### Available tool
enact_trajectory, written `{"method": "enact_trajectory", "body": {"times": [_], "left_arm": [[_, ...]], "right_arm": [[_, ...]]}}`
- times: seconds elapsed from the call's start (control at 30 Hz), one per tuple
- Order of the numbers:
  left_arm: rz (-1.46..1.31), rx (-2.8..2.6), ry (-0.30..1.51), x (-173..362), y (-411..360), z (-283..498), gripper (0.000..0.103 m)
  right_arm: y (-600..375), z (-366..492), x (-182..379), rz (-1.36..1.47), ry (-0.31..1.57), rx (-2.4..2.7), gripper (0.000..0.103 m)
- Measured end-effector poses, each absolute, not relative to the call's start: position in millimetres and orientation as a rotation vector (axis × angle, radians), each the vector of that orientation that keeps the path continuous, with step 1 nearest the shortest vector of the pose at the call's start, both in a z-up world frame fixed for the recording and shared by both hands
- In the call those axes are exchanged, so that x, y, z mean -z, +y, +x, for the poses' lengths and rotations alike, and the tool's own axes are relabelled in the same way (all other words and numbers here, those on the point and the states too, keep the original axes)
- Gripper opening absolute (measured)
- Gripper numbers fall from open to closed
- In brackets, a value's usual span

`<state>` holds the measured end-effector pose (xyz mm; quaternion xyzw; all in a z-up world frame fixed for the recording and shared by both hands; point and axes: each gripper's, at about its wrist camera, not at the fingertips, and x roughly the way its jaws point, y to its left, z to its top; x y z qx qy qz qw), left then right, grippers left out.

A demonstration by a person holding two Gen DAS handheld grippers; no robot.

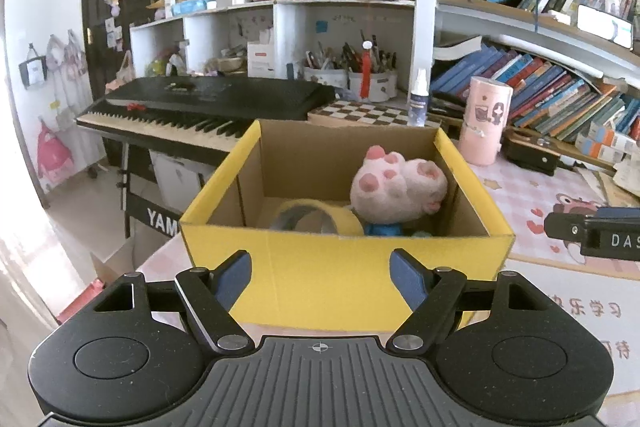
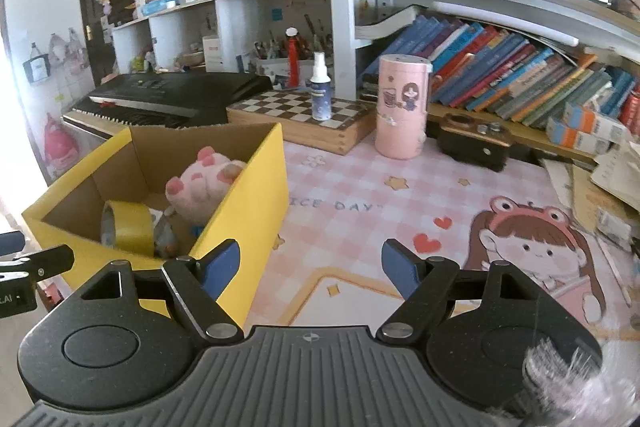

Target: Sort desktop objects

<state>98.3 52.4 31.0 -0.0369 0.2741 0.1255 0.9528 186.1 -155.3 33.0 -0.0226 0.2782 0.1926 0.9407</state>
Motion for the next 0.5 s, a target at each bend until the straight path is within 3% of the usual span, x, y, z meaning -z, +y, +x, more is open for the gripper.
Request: {"method": "enact_trajectory", "body": {"times": [0.5], "left_arm": [[-0.065, -0.141, 0.562, -23, 33, 56, 0.078]], "right_arm": [[-173, 109, -21, -0.026, 0.59, -0.274, 0.078]]}}
